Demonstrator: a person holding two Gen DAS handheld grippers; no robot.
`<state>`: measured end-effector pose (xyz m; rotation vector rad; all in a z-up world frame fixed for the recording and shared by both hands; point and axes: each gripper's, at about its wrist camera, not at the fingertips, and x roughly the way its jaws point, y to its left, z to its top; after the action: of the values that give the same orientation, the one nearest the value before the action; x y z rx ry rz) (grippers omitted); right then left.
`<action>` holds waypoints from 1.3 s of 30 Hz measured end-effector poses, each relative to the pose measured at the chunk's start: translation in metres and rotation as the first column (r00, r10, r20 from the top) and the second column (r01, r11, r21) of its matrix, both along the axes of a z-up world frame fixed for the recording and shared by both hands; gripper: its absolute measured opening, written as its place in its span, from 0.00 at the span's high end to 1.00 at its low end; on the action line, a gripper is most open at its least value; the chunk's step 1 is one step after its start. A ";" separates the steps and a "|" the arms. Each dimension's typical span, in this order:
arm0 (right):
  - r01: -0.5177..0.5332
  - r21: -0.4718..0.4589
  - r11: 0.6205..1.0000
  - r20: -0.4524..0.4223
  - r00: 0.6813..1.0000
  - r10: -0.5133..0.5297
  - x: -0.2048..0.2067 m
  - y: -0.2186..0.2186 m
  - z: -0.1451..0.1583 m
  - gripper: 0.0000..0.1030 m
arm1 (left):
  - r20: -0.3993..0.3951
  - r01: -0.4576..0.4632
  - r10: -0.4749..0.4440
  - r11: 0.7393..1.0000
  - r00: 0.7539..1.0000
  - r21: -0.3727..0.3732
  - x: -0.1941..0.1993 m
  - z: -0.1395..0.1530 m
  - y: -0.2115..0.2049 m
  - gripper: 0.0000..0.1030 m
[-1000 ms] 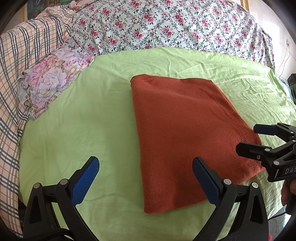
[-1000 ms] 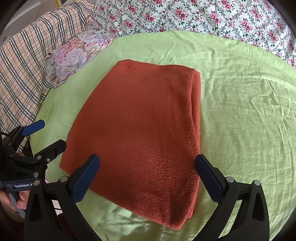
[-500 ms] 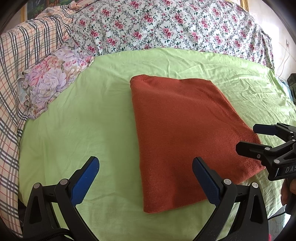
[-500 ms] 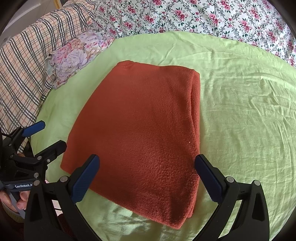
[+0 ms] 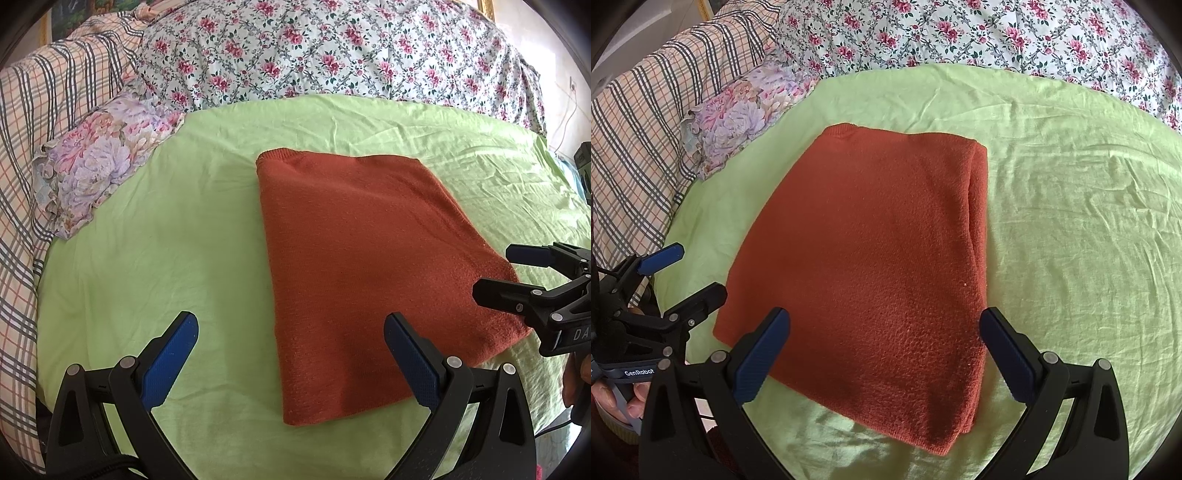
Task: Fold small clothes
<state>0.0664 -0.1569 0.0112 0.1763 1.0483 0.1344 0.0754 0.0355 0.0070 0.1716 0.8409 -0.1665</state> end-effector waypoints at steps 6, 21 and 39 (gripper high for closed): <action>0.003 0.002 1.000 0.003 1.000 -0.003 0.000 -0.001 0.002 0.01 | -0.001 0.008 -0.008 1.000 1.000 0.004 0.002 0.000 0.000 0.02; -0.001 -0.016 1.000 0.005 1.000 0.001 0.007 -0.012 0.002 0.01 | -0.034 0.038 -0.040 0.998 0.999 -0.043 0.018 -0.001 -0.005 0.02; 0.018 0.003 1.000 -0.012 1.000 -0.018 0.014 -0.023 -0.010 0.01 | -0.036 0.033 -0.034 0.999 0.999 -0.035 0.028 -0.003 -0.009 0.02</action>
<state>0.0805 -0.1796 0.0011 0.1895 1.0583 0.1193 0.1033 0.0269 0.0044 0.1507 0.8712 -0.2159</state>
